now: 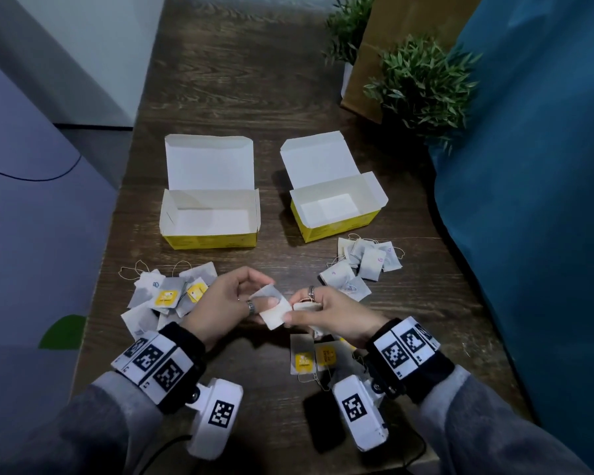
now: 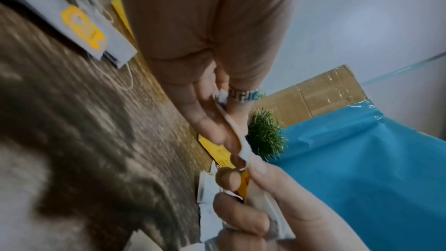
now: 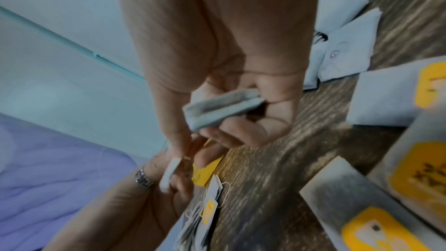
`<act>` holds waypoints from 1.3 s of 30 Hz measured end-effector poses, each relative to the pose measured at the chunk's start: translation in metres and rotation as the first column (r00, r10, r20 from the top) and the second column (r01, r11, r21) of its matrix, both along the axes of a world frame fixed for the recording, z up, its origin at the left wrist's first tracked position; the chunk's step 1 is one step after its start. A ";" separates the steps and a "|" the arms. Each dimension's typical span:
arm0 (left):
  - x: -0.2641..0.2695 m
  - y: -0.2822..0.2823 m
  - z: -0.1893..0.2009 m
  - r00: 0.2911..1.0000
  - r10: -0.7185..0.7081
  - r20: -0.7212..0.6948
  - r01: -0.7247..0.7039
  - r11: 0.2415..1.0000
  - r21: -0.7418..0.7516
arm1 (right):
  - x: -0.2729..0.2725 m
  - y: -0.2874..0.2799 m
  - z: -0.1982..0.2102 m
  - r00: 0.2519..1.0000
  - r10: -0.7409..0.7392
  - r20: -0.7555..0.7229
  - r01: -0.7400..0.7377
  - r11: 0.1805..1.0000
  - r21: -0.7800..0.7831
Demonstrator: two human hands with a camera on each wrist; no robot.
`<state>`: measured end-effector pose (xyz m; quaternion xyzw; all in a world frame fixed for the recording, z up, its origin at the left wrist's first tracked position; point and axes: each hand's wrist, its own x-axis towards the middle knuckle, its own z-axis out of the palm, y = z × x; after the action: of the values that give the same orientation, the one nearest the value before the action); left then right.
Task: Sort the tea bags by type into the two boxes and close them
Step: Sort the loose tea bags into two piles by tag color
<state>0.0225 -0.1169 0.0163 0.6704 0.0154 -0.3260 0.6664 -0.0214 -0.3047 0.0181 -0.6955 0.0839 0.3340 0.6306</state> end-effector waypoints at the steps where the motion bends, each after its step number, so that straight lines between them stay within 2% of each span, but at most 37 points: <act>1: -0.002 -0.005 -0.002 1.000 0.013 -0.002 -0.013 1.000 -0.010 | 0.000 -0.003 -0.001 0.999 -0.047 -0.004 0.047 0.999 0.003; 3: -0.002 -0.015 -0.009 0.997 0.060 -0.041 -0.060 0.998 -0.014 | 0.002 -0.012 -0.006 0.972 -0.232 -0.025 0.231 0.973 -0.025; 4: -0.002 -0.020 -0.013 0.997 0.068 -0.045 -0.067 0.998 0.019 | 0.004 -0.018 -0.008 0.932 -0.360 -0.052 0.357 0.932 -0.057; 5: -0.001 -0.022 -0.018 0.999 0.048 -0.017 -0.046 0.995 0.090 | 0.006 -0.025 -0.012 0.868 -0.492 -0.071 0.485 0.869 -0.094; 7: -0.003 -0.026 -0.030 0.988 -0.115 0.108 0.077 0.949 0.305 | 0.011 -0.041 -0.019 0.744 -0.667 -0.040 0.649 0.736 -0.193; 8: -0.004 -0.028 -0.035 0.959 -0.234 0.162 0.154 0.905 0.396 | 0.013 -0.049 -0.022 0.725 -0.689 0.003 0.664 0.698 -0.268; 10: -0.010 -0.034 -0.041 0.874 -0.436 0.212 0.290 0.820 0.494 | 0.014 -0.060 -0.026 0.742 -0.665 0.088 0.640 0.663 -0.387; 12: -0.016 -0.041 -0.045 0.786 -0.576 0.225 0.384 0.739 0.553 | 0.013 -0.064 -0.026 0.762 -0.626 0.162 0.627 0.654 -0.422; 14: -0.020 -0.049 -0.049 0.711 -0.666 0.228 0.433 0.669 0.603 | 0.009 -0.063 -0.025 0.758 -0.625 0.186 0.644 0.675 -0.360; 17: -0.025 -0.057 -0.050 0.650 -0.732 0.202 0.466 0.595 0.655 | 0.000 -0.061 -0.017 0.706 -0.708 0.017 0.706 0.702 -0.097; 20: -0.027 -0.061 -0.050 0.622 -0.760 0.188 0.491 0.566 0.663 | -0.005 -0.064 -0.003 0.730 -0.674 -0.108 0.682 0.714 0.159; 22: -0.027 -0.061 -0.050 0.587 -0.789 0.184 0.498 0.531 0.686 | -0.006 -0.064 0.004 0.757 -0.643 -0.115 0.650 0.724 0.231; 26: -0.025 -0.057 -0.052 0.509 -0.848 0.145 0.541 0.447 0.713 | -0.008 -0.065 0.012 0.739 -0.660 -0.135 0.661 0.673 0.331; 28: -0.022 -0.052 -0.048 0.562 -0.816 0.135 0.564 0.497 0.660 | -0.008 -0.068 0.011 0.741 -0.661 -0.121 0.658 0.679 0.324; 31: -0.016 -0.038 -0.041 0.758 -0.642 0.115 0.520 0.701 0.488 | -0.007 -0.068 0.009 0.731 -0.675 -0.098 0.672 0.690 0.268; 33: -0.013 -0.029 -0.036 0.898 -0.441 -0.011 0.422 0.851 0.311 | -0.009 -0.068 0.010 0.730 -0.680 -0.076 0.675 0.698 0.237; 34: -0.013 -0.026 -0.032 0.940 -0.323 -0.107 0.339 0.917 0.210 | -0.009 -0.068 0.007 0.725 -0.686 -0.055 0.679 0.699 0.224; 36: -0.014 -0.019 -0.027 0.955 -0.166 -0.245 0.195 0.975 0.103 | -0.005 -0.061 0.004 0.718 -0.696 0.010 0.686 0.710 0.159; 37: -0.015 -0.014 -0.026 0.953 -0.138 -0.268 0.170 0.980 0.102 | 0.000 -0.052 0.003 0.740 -0.671 0.048 0.664 0.740 0.108; 39: -0.017 -0.003 -0.025 0.954 -0.105 -0.280 0.139 0.985 0.105 | 0.014 -0.029 -0.001 0.830 -0.546 0.113 0.549 0.836 0.004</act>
<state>0.0055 -0.1195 -0.0091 0.6586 0.0859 -0.4544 0.5936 -0.0074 -0.3335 0.0170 -0.6687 0.2495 0.0995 0.6934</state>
